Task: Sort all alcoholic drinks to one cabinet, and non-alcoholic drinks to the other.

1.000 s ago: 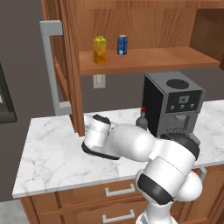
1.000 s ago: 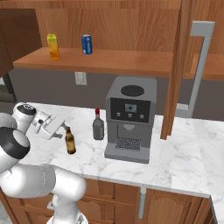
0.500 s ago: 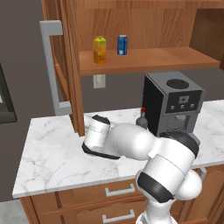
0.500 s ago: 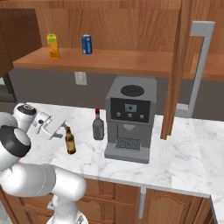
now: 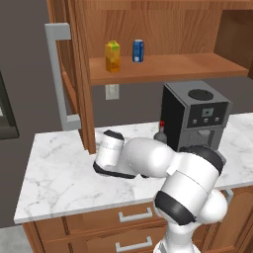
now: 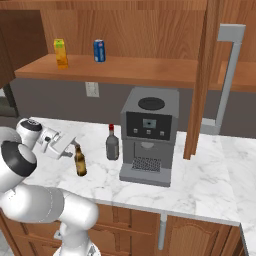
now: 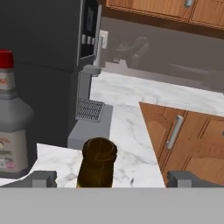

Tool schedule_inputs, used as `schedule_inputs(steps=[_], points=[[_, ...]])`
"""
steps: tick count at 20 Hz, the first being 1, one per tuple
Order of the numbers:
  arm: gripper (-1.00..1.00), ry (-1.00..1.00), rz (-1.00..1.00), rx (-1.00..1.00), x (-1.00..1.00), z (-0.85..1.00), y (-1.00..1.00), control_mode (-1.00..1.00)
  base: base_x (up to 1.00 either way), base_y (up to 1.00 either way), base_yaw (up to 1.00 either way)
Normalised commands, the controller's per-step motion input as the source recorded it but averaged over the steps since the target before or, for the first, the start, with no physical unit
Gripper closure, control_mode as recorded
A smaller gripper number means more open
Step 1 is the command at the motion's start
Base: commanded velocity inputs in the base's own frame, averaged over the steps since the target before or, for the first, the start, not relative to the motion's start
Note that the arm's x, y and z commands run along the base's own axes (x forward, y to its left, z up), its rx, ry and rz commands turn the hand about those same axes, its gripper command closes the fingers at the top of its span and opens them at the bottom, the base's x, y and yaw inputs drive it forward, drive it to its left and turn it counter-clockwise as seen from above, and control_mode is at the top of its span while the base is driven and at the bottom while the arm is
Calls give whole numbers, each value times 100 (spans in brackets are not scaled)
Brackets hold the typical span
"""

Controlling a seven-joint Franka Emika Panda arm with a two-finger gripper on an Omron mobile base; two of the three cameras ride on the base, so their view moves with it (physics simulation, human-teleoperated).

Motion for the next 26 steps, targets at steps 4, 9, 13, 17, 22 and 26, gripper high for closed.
schedule_inputs(steps=[4, 9, 13, 17, 22, 26], points=[[-100, 3, 0, -2, 3, 0, -4, -100, 0, 0, 0], [-100, 5, 0, 0, 8, 0, -2, -100, 0, 0, 0], [-100, 5, 0, 0, 9, 0, 0, -100, 0, 0, 0], [-100, 4, 0, -2, 1, -4, -3, -100, 0, 0, 0], [-100, 3, 0, -4, 0, -14, -9, -100, 0, 0, 0], [-100, 2, 0, -4, 0, -13, -16, -100, 0, 0, 0]])
